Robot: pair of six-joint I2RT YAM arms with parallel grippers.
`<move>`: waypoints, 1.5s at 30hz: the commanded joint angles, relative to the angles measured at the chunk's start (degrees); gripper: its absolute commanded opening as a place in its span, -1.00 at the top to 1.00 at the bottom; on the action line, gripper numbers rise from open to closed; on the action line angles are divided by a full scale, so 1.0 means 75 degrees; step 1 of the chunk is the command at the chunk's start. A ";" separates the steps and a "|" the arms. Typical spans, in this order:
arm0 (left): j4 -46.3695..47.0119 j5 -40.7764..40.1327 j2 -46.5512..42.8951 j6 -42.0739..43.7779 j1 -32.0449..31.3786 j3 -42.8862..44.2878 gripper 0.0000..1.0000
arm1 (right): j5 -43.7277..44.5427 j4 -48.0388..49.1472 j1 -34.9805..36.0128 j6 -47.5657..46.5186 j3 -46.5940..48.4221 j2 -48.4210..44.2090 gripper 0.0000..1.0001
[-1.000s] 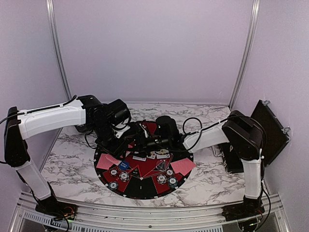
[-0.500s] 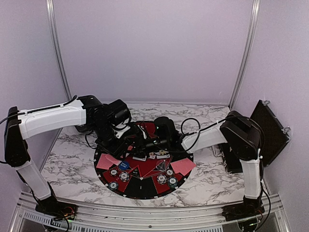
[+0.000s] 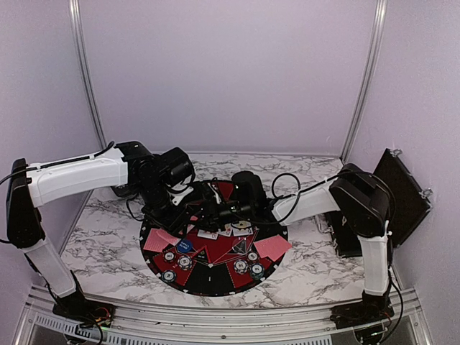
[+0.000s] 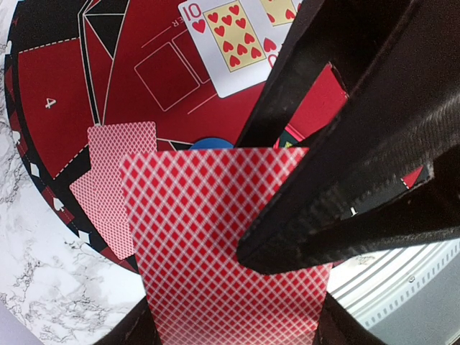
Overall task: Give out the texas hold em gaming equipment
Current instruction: Adjust the poker card at the face-down deck piles, then pick up the poker card from the face-down deck piles.
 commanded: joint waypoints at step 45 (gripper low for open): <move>-0.0086 0.0058 -0.0097 0.0115 0.0049 0.0007 -0.05 | 0.0278 -0.0016 -0.0221 0.0342 -0.0773 -0.1261 0.47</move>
